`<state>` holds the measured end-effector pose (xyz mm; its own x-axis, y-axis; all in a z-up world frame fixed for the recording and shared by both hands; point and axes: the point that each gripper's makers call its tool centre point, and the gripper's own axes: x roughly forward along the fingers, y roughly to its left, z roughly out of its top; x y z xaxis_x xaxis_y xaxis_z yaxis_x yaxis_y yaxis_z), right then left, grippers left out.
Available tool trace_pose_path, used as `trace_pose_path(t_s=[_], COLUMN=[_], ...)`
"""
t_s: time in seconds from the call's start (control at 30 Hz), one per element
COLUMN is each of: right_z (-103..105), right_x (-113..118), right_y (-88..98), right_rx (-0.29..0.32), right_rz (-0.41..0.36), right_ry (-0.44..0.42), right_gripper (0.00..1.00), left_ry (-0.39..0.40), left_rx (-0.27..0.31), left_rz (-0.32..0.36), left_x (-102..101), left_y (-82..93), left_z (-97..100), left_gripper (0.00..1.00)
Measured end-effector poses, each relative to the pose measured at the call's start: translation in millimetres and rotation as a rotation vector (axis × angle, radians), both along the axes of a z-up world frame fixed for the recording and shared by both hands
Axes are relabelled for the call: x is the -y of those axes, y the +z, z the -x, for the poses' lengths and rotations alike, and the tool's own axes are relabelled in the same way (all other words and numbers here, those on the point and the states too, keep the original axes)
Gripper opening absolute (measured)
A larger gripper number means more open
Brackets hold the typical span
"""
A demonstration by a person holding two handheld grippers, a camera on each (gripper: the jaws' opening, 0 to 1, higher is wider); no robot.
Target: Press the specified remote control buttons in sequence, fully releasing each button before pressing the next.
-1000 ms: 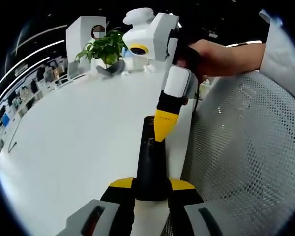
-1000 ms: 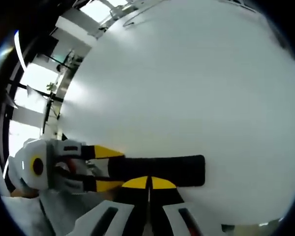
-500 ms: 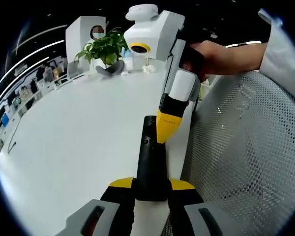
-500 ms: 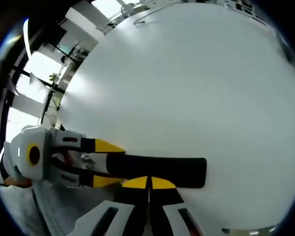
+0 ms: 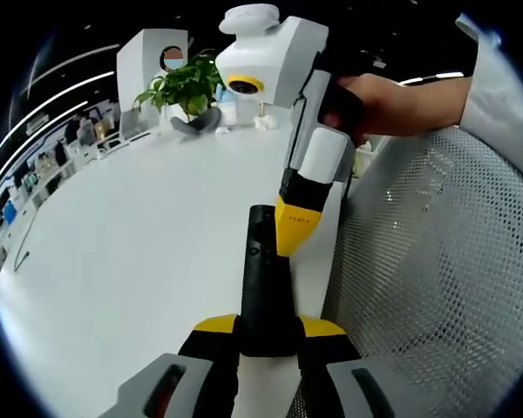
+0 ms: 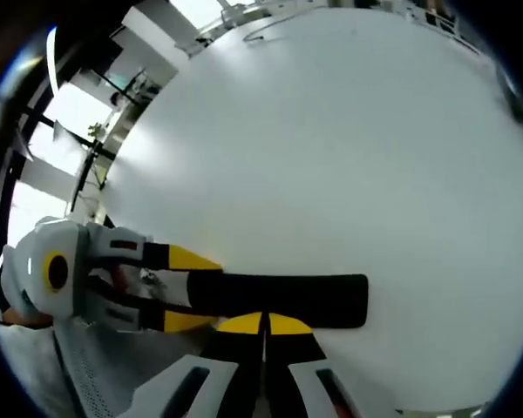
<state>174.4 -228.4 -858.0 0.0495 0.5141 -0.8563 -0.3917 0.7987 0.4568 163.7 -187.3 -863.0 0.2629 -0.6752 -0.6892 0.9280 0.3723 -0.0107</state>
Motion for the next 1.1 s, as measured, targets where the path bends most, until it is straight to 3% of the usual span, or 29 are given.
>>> trace_pose_path(t_s=[0.1,0.27,0.47,0.93,1.1], right_z=[0,-5,-8,2,2], right_x=[0,-10,-11,-15,-16], right_y=[0.5,10.4,8.0,4.1,4.0], right_rx=[-0.012,0.024,0.034,-0.018,0.000], right_rz=[-0.012,-0.086,-0.084,-0.085,-0.075], right_ry=[-0.013,-0.037,-0.046,-0.024,-0.005], right_gripper=[0.00,0.00,0.00,0.00,0.00], left_ry=[-0.001,-0.004,-0.016,-0.019,-0.016], left_rx=[0.001,0.003,0.000,-0.001,-0.003], left_rz=[0.001,0.001,0.003,0.012,0.015], left_x=[0,1,2,3,3], left_y=[0.3,0.1,0.0,0.7,0.7], left_z=[0.3,0.5,3.9,5.3,5.3], left_gripper=[0.24,0.24,0.24,0.24,0.24])
